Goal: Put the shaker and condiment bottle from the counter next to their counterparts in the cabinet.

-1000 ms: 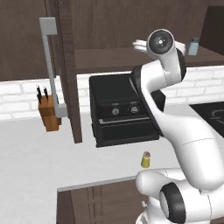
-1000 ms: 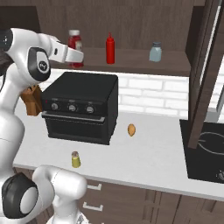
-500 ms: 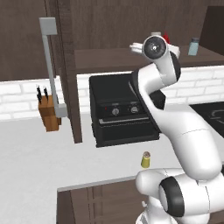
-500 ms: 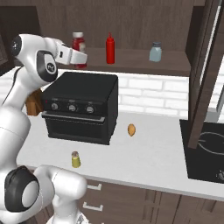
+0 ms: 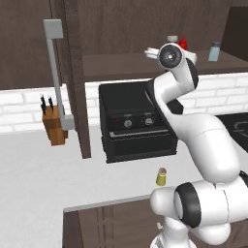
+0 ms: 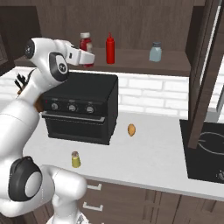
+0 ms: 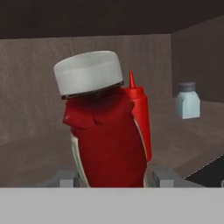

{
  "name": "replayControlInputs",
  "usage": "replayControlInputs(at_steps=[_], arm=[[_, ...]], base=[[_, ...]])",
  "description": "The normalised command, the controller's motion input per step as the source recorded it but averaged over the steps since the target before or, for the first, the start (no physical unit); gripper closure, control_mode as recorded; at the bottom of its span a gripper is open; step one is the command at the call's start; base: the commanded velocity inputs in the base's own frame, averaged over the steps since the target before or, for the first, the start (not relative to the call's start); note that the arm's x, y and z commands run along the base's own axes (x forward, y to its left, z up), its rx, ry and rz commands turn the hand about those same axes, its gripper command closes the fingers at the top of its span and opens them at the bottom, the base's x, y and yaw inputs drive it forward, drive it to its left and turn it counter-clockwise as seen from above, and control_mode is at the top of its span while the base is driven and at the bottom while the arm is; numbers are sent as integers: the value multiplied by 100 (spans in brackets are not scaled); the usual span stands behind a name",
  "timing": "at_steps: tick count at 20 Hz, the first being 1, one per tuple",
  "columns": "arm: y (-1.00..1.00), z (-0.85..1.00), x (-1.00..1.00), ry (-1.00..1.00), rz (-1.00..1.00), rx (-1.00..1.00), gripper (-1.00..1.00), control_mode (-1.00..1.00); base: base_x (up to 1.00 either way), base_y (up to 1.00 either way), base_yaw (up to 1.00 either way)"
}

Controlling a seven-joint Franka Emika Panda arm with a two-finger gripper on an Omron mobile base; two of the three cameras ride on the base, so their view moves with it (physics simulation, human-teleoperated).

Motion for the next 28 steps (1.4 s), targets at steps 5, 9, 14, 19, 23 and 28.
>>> replayControlInputs(at_steps=[5,9,14,19,23,28], arm=[[-3,-15,28,0,-2,0,100,-100],[0,-37,37,-1,0,0,100,-100],[-4,-17,50,-2,0,0,100,-100],[-8,-21,48,-1,0,0,100,-100],[-11,-31,41,-3,0,0,100,-100],[-11,-34,36,-5,0,0,100,-100]], base=[[0,0,0],[0,0,0],[0,0,0],[0,0,0],[0,0,0],[0,0,0]])
